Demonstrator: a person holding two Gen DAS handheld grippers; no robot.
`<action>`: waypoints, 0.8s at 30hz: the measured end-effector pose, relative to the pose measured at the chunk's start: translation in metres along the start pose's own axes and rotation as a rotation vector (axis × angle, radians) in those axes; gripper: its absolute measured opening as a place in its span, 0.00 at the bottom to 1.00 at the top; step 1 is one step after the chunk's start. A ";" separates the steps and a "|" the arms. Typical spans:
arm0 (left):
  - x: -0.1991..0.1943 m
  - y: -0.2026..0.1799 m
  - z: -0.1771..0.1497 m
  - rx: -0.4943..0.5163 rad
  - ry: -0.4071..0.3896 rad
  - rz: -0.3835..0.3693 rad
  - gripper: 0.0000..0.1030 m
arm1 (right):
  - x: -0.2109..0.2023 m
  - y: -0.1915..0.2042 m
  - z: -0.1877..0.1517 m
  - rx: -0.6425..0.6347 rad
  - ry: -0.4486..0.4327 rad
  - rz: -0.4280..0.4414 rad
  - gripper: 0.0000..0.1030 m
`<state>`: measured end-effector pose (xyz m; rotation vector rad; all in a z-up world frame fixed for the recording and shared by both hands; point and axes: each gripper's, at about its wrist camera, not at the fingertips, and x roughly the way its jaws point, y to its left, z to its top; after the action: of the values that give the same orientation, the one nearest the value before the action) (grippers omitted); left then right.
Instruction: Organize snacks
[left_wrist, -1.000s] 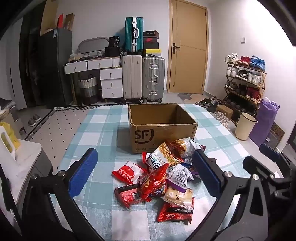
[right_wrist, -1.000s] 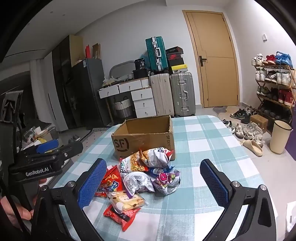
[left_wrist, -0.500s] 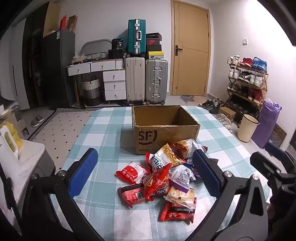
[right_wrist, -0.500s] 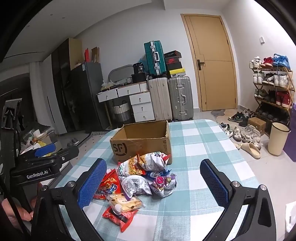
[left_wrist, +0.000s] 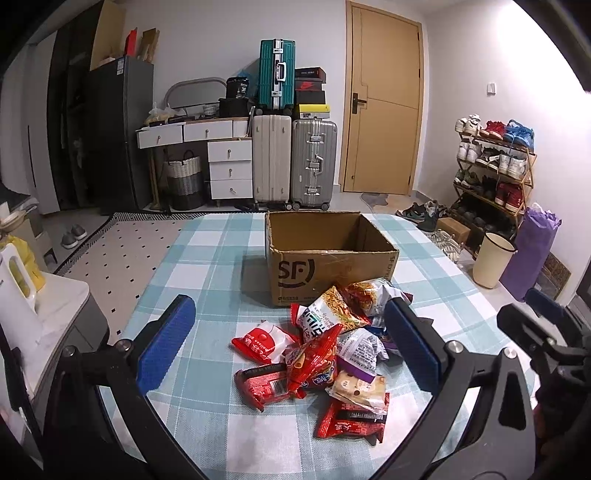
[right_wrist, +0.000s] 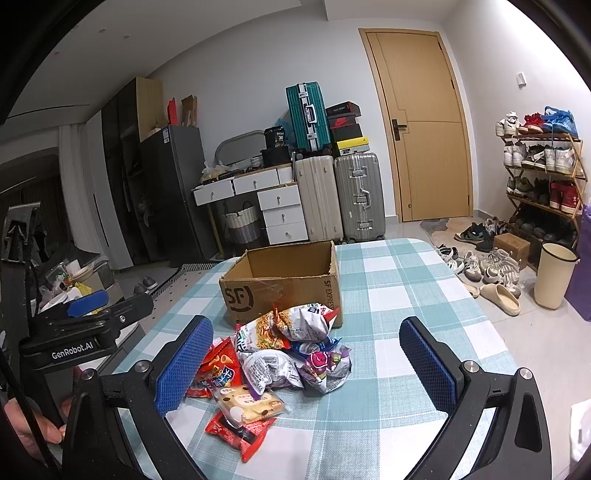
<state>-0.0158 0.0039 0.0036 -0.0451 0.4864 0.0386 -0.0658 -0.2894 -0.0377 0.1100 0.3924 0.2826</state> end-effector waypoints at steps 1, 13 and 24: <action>0.000 0.000 0.000 -0.001 0.002 -0.001 0.99 | 0.000 0.001 0.000 0.000 0.003 -0.004 1.00; -0.001 -0.001 -0.001 0.022 0.001 -0.003 0.99 | 0.001 -0.001 -0.004 0.007 0.008 -0.002 1.00; -0.002 -0.002 -0.002 0.015 0.002 -0.013 0.99 | 0.000 0.004 -0.005 0.005 -0.006 0.003 1.00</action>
<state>-0.0185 0.0019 0.0027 -0.0338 0.4887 0.0218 -0.0688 -0.2858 -0.0411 0.1161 0.3871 0.2847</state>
